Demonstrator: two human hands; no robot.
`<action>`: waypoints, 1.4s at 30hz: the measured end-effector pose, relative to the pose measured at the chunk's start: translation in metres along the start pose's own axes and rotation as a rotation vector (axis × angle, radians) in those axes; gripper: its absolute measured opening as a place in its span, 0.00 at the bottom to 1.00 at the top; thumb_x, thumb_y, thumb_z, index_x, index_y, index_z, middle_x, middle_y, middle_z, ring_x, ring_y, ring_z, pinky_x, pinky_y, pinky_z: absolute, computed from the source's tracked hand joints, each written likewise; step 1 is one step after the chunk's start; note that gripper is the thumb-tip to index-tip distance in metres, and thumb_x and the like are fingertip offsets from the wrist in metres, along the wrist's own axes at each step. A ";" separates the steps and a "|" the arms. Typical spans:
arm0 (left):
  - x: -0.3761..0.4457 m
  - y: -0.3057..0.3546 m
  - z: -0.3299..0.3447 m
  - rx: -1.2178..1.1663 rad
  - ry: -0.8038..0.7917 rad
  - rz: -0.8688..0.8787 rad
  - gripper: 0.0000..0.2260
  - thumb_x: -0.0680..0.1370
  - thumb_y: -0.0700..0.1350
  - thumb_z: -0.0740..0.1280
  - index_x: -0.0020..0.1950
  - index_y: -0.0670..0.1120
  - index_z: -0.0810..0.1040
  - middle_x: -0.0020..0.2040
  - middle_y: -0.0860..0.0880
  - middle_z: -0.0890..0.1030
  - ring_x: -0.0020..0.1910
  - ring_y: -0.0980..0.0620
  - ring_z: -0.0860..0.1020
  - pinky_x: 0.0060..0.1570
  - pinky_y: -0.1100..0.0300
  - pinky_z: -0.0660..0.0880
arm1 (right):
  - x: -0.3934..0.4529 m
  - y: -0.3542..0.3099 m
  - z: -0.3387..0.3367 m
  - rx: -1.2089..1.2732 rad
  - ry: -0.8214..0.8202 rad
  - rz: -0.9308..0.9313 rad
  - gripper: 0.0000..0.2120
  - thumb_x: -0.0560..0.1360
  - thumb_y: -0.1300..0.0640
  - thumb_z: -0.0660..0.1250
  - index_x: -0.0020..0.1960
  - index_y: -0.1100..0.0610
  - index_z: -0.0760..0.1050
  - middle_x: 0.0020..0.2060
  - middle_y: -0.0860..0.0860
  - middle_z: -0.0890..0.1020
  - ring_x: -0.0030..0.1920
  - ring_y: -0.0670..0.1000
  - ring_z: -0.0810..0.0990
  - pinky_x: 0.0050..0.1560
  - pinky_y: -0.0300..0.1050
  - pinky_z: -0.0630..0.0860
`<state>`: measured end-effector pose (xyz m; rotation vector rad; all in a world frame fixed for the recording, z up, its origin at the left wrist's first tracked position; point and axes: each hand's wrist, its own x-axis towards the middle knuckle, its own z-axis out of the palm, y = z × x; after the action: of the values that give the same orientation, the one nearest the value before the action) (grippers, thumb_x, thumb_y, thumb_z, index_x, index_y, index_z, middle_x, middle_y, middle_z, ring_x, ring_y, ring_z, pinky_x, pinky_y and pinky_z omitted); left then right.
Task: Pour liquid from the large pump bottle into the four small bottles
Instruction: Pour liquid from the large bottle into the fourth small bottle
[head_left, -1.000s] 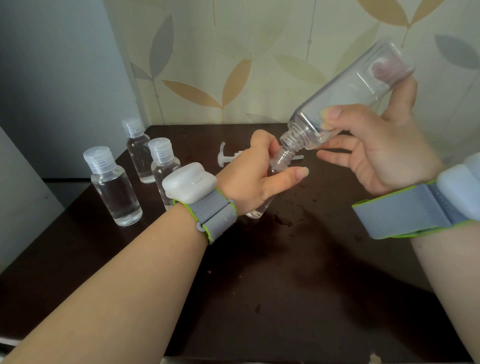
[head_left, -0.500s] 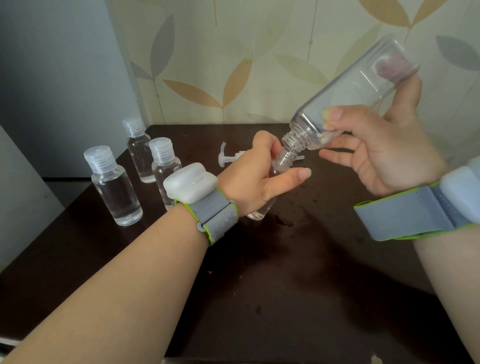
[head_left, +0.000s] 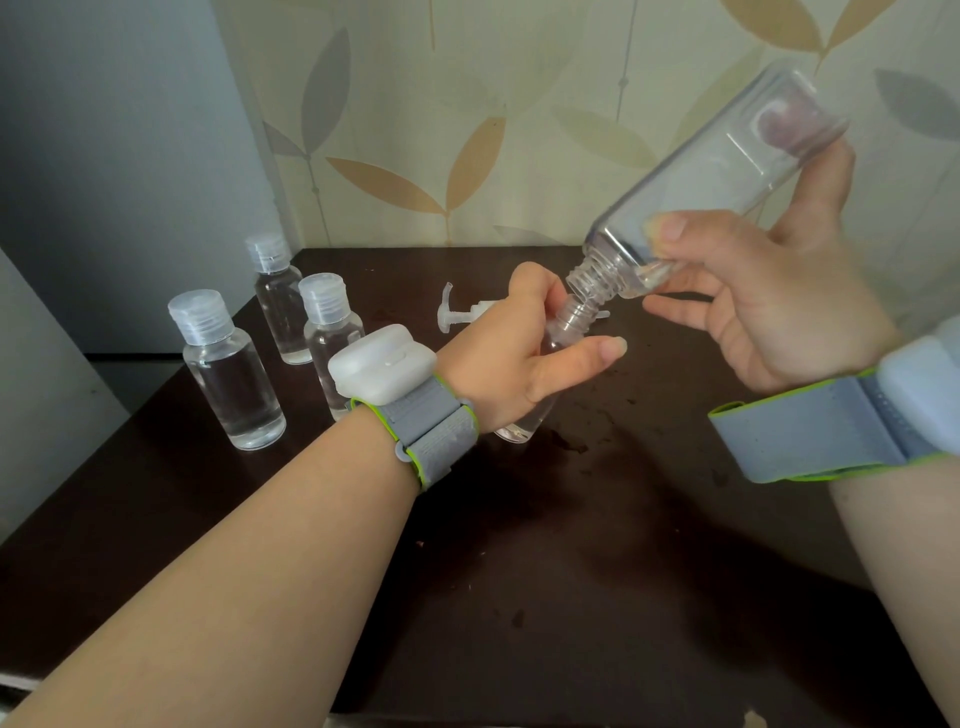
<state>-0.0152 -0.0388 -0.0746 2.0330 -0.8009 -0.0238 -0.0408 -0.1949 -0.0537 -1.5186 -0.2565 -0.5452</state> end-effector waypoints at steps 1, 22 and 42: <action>0.000 0.000 0.000 0.003 0.001 -0.001 0.15 0.74 0.48 0.66 0.41 0.51 0.59 0.40 0.43 0.75 0.44 0.37 0.78 0.49 0.45 0.74 | 0.000 0.000 0.000 0.000 0.001 -0.001 0.29 0.53 0.48 0.72 0.48 0.44 0.60 0.29 0.43 0.80 0.31 0.50 0.81 0.44 0.52 0.77; 0.000 0.000 0.002 -0.024 -0.013 -0.030 0.14 0.74 0.47 0.67 0.41 0.50 0.59 0.41 0.40 0.75 0.45 0.35 0.77 0.49 0.42 0.74 | -0.001 -0.003 0.001 -0.129 0.093 -0.044 0.32 0.53 0.45 0.73 0.51 0.43 0.58 0.31 0.52 0.77 0.30 0.52 0.77 0.43 0.60 0.80; 0.001 -0.001 0.001 -0.021 -0.015 -0.056 0.15 0.73 0.47 0.67 0.48 0.44 0.61 0.47 0.34 0.77 0.47 0.36 0.77 0.51 0.42 0.74 | -0.003 -0.007 0.007 -0.268 0.124 -0.078 0.38 0.56 0.44 0.72 0.58 0.45 0.54 0.40 0.63 0.80 0.38 0.59 0.80 0.45 0.57 0.79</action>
<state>-0.0140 -0.0394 -0.0758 2.0368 -0.7496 -0.0785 -0.0456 -0.1869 -0.0487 -1.7312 -0.1507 -0.7562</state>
